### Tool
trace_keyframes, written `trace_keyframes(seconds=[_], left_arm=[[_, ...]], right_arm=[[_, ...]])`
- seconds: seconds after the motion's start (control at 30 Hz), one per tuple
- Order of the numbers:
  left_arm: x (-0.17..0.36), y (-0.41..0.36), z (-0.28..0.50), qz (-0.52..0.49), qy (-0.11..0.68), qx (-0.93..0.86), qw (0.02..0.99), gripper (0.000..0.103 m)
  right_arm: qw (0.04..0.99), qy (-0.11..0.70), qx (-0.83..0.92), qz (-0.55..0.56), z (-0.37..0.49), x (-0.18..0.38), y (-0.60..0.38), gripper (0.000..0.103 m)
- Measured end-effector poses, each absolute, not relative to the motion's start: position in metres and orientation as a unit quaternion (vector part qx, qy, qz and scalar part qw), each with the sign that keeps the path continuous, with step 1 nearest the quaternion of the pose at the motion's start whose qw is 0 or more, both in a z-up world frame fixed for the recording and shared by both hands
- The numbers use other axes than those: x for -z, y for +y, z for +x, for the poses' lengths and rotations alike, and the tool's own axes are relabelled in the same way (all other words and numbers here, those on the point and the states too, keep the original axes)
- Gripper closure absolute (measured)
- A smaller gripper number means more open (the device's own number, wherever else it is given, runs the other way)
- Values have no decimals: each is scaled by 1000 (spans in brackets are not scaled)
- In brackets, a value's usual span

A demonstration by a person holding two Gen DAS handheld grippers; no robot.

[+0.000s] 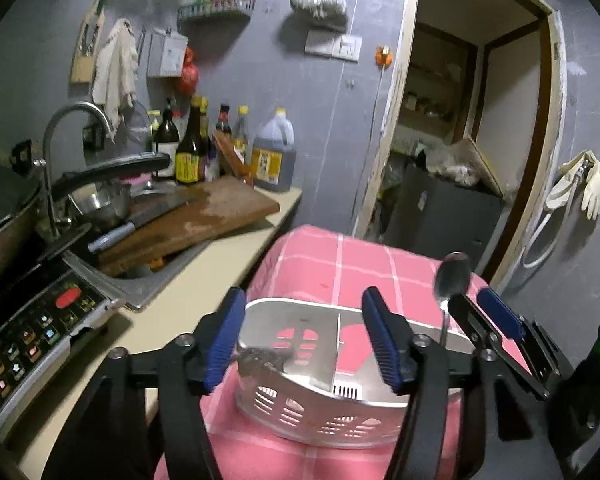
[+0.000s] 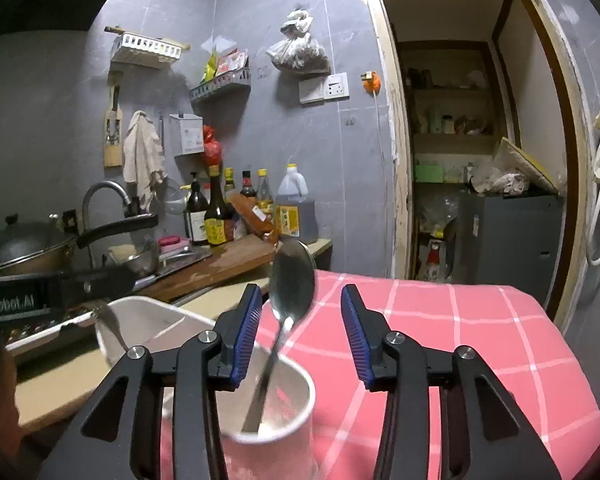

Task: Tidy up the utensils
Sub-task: 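Open the right tool to drop the spoon into the caddy, then lower the left tool to a chopstick while the right tool reaches the tong clip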

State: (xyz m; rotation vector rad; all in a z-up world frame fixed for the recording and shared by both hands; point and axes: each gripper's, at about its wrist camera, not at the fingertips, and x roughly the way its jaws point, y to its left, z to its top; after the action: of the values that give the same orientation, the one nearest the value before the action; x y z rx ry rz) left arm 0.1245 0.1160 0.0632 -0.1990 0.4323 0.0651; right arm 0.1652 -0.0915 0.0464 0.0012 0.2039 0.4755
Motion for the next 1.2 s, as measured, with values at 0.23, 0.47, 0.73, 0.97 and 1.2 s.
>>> trace_keyframes(seconds=[0.23,0.47,0.73,0.97,1.2], left_arm=[[-71,118,103,-104,148,-49,982,16],[-88,103,81,-75,80,-70,991,3],[-98,79,60,-63,51,-32,996,1],[-90,38,58,-50,86,17,995,1],[-66,-10,66,-23,128,63,990,1]], right_arm=[[970,80,-227,17,138,-63,-126,34],[979,45,-196,17,109,-83,-161,16],[989,-4,-150,5,75,-95,-191,0],[994,-3,-112,-16,61,-89,-219,0],[995,37,-79,-42,66,-74,-250,0]])
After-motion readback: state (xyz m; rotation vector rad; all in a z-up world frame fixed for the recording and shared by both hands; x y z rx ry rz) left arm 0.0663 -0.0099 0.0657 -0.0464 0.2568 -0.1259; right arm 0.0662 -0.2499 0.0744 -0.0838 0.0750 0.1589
